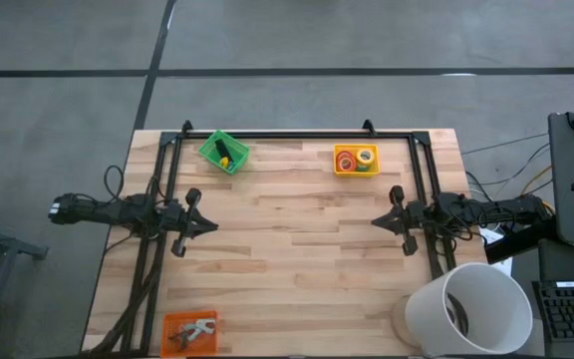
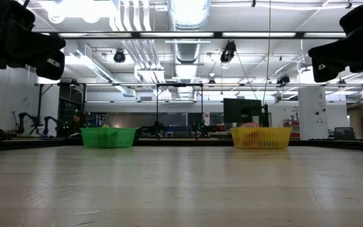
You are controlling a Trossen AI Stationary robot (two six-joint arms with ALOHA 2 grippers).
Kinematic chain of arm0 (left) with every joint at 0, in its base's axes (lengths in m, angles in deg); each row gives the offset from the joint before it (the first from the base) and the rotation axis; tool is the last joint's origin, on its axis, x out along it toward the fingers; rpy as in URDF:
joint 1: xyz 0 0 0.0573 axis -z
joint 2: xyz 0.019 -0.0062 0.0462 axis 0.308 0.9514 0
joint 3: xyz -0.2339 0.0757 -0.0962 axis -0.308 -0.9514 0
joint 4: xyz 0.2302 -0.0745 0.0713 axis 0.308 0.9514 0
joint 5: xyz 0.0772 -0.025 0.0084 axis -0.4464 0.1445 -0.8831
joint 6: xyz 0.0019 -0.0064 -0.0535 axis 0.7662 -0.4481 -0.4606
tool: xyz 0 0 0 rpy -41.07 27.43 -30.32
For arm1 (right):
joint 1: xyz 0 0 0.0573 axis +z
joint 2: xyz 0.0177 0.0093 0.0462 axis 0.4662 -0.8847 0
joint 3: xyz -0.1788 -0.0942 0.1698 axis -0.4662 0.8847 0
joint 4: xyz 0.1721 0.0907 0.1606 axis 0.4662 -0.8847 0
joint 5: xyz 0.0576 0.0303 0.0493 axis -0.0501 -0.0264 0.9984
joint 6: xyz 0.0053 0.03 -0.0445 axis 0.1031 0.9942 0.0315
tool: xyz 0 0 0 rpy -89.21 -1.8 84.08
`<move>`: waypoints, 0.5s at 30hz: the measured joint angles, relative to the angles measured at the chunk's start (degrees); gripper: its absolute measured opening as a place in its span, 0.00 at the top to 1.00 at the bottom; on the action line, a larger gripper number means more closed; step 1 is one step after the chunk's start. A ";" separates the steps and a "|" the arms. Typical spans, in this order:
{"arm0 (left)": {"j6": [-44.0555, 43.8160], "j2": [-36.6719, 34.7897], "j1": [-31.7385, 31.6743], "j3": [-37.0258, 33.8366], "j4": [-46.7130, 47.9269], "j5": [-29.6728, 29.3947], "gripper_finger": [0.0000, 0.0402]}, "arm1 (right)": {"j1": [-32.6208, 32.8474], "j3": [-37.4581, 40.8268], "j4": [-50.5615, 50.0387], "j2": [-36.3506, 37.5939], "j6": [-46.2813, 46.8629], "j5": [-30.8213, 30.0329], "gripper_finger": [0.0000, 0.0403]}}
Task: Pick and place Stapler, Stapler remover, tape
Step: Return to Home Position
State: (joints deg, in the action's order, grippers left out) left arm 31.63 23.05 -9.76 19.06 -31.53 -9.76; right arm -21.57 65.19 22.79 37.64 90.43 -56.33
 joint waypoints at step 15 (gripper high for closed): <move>0.00 0.00 -0.01 0.00 0.00 0.00 0.94 | 0.00 0.00 0.02 0.00 0.00 0.00 0.98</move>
State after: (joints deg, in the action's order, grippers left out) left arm 31.63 23.05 -9.77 19.06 -31.53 -9.76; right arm -21.57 65.19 22.80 37.64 90.43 -56.33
